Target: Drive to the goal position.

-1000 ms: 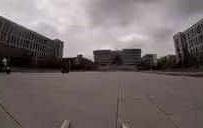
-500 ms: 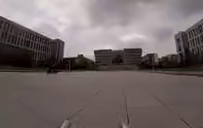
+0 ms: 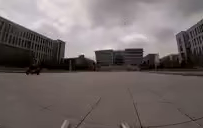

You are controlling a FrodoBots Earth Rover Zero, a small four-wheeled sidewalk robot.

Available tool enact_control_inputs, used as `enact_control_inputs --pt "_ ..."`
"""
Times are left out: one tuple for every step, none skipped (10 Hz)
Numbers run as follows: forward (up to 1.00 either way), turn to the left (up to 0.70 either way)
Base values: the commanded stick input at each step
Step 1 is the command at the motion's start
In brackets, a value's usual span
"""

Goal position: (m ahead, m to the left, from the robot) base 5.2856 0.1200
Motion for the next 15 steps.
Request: enact_control_inputs --pt "1.00 -0.08" --pt "1.00 0.00" --pt "1.00 -0.20" --pt "1.00 -0.10" --pt "1.00 0.00" --pt "1.00 -0.01" --pt "1.00 -0.29" --pt "1.00 -0.10" --pt "1.00 0.00" --pt "1.00 -0.13" --pt "1.00 -0.29" --pt "1.00 -0.22" --pt "1.00 -0.11" --pt "1.00 0.00" --pt "1.00 0.00"
